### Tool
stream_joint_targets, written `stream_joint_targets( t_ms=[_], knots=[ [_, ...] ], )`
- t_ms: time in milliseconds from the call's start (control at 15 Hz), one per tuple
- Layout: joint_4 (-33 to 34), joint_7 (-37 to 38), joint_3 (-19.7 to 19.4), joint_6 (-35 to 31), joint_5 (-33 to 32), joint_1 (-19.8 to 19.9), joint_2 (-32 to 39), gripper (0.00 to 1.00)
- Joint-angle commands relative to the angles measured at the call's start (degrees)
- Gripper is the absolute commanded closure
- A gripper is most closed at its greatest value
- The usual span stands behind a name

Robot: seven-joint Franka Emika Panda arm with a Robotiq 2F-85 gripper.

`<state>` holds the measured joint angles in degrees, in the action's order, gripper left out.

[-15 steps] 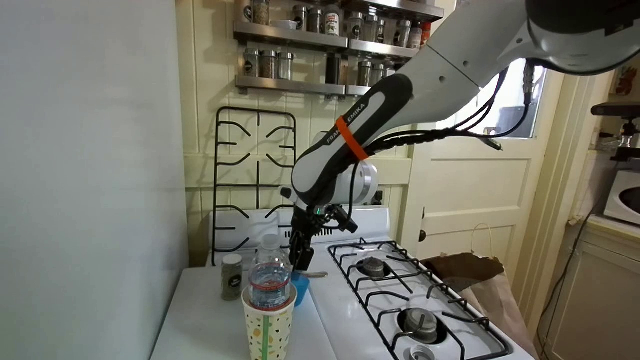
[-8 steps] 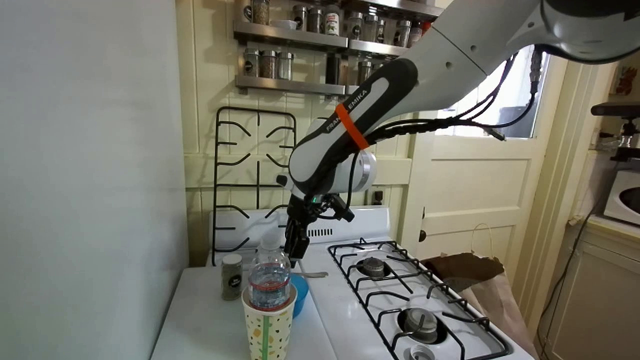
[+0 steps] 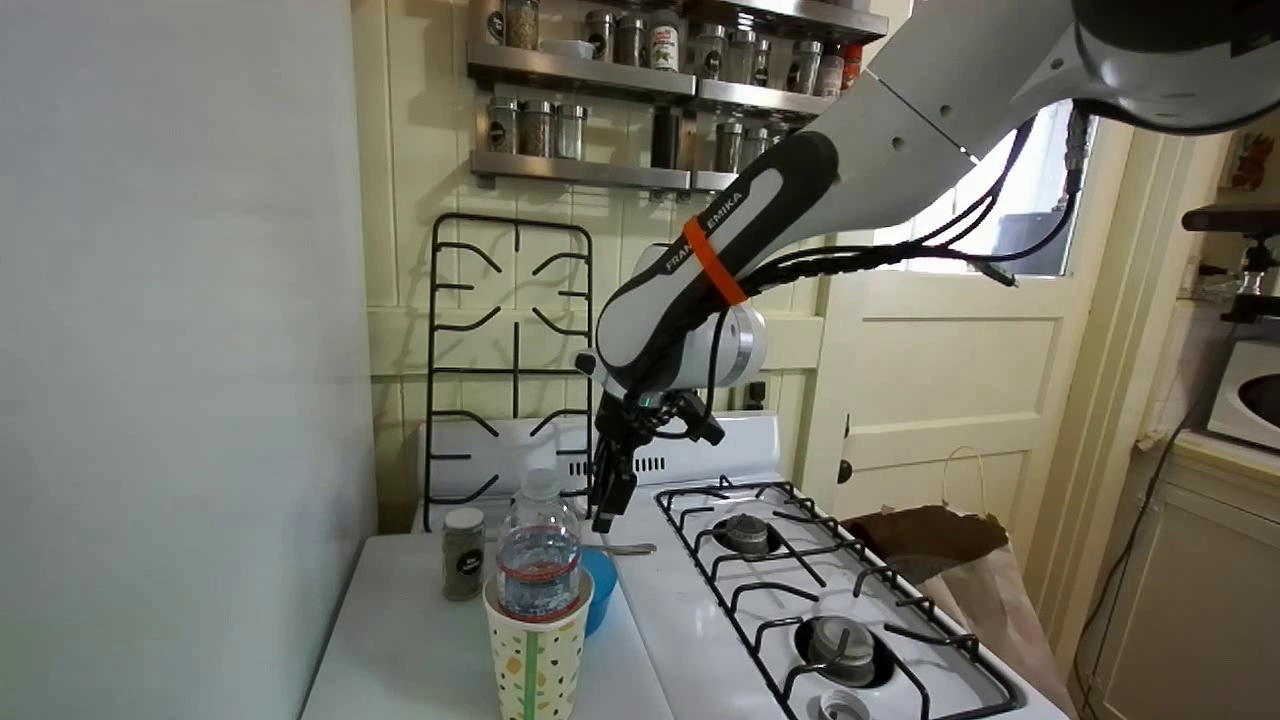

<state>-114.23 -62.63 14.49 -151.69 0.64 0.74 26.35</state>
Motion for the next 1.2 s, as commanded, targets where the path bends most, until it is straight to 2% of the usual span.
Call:
stream_joint_targets(
  t_ms=[0, 533, 867, 933, 1133],
  knots=[
    [1.92, -0.91, 0.89, 1.56, 0.58, 0.48, 1.83, 0.41],
    [4.07, -1.54, 2.36, 4.15, 0.83, 0.47, 5.33, 0.54],
    [5.51, -2.16, 2.79, 5.56, 0.89, 0.57, 6.54, 0.95],
    [5.73, -2.68, 2.98, 5.77, 0.86, 0.59, 6.61, 1.0],
    [6.59, -2.99, 2.92, 6.63, 0.71, 0.32, 7.06, 0.98]
  ],
)
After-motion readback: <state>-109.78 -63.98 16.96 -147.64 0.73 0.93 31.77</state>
